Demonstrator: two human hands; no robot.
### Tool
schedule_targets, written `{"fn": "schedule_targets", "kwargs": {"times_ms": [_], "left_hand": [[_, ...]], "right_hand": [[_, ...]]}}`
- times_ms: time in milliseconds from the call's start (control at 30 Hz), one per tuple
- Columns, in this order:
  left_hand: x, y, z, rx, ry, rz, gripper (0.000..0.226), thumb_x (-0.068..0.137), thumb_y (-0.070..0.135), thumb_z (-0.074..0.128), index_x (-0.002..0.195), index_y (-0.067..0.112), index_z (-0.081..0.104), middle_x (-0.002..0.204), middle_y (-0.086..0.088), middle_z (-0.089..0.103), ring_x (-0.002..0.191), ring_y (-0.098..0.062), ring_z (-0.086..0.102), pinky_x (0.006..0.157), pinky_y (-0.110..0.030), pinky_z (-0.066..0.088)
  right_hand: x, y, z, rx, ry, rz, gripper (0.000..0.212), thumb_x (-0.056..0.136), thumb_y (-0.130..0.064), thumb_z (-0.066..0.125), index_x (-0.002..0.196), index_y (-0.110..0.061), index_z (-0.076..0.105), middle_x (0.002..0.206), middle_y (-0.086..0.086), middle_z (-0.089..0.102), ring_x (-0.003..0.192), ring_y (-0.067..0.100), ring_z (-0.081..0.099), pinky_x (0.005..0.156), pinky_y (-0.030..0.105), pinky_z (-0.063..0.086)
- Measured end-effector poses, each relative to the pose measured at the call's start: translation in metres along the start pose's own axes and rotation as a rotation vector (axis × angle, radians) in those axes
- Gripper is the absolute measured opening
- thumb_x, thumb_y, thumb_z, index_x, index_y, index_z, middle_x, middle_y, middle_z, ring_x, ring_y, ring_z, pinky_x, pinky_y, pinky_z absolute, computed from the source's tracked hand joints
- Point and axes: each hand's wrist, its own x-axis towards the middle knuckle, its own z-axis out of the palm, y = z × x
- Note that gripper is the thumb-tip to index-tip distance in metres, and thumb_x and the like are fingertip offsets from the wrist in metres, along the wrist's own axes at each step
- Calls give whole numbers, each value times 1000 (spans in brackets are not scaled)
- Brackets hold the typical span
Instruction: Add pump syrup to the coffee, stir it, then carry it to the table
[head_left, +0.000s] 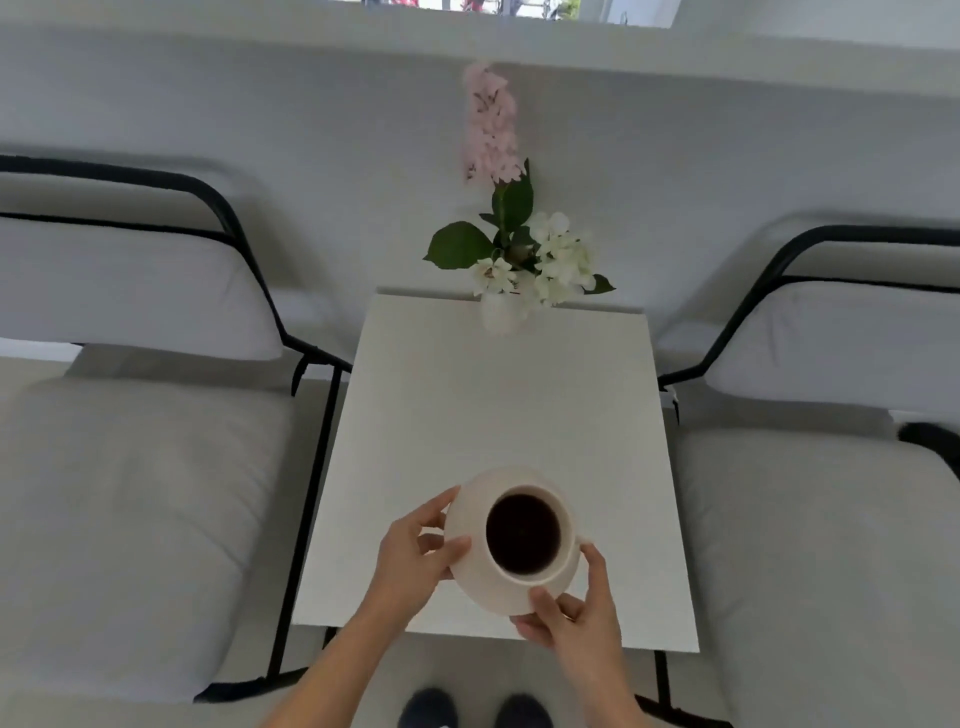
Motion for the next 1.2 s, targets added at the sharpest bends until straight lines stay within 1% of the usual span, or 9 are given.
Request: {"fn": "schedule_targets", "kwargs": {"times_ms": [67,133,200,433,600,800,1000,1100,1200], "left_hand": [[22,-18,1,40,-4,-8,56,87,7,76,137,25,61,105,-8,68,88,-25,71,75,-40,65],[41,-33,4,71,-4,-20,55,87,9,75,138,25,60,103,-6,68,89,-25,70,70,-32,64],[56,-44,6,102,-3,-19,55,87,9,75,137,25,61,99,-4,68,86,-22,68,64,-25,62],[105,-77,5,241,4,-28,58,84,5,77,138,21,61,100,-11,67,93,-30,68,60,-20,60],[127,-87,4,330,10,-27,60,83,2,78,137,21,62,94,-6,63,87,-23,65,65,-26,63],[142,-85,6,482,13,14,60,81,4,80,136,20,62,85,3,60,81,-17,60,86,-44,60],[147,-78,9,612,16,83,62,84,10,79,141,20,57,94,-2,60,87,-18,59,91,-27,49],[147,-75,12,733,10,136,61,87,15,76,144,21,55,93,-1,55,88,-21,59,93,-31,51],[146,-66,13,863,1,121,59,91,27,71,146,27,50,107,-2,51,97,-26,62,91,-37,53]], "right_hand": [[22,16,5,-27,12,25,69,93,-6,67,142,-35,30,77,13,80,70,30,78,78,40,63],[41,30,8,-52,25,46,69,94,-6,66,143,-36,29,76,12,80,68,28,78,87,48,60],[57,41,11,-63,39,53,69,94,-5,65,143,-36,28,75,12,80,67,28,78,88,49,60],[94,61,19,-110,51,42,68,95,-5,63,146,-32,26,75,13,79,64,22,78,60,16,57],[109,63,25,-129,43,37,65,96,-3,60,145,-30,27,81,19,77,61,17,76,55,7,51],[121,72,31,-153,74,42,65,95,-3,62,144,-28,28,71,17,77,58,22,76,55,13,55],[123,73,36,-153,107,48,63,95,0,60,143,-25,28,68,21,75,55,27,74,51,15,55],[125,77,37,-186,91,38,66,95,-1,60,145,-26,24,70,23,73,53,28,73,51,20,58],[123,71,39,-242,75,95,81,95,-3,61,154,-27,11,73,24,72,50,26,70,51,22,59]]}}
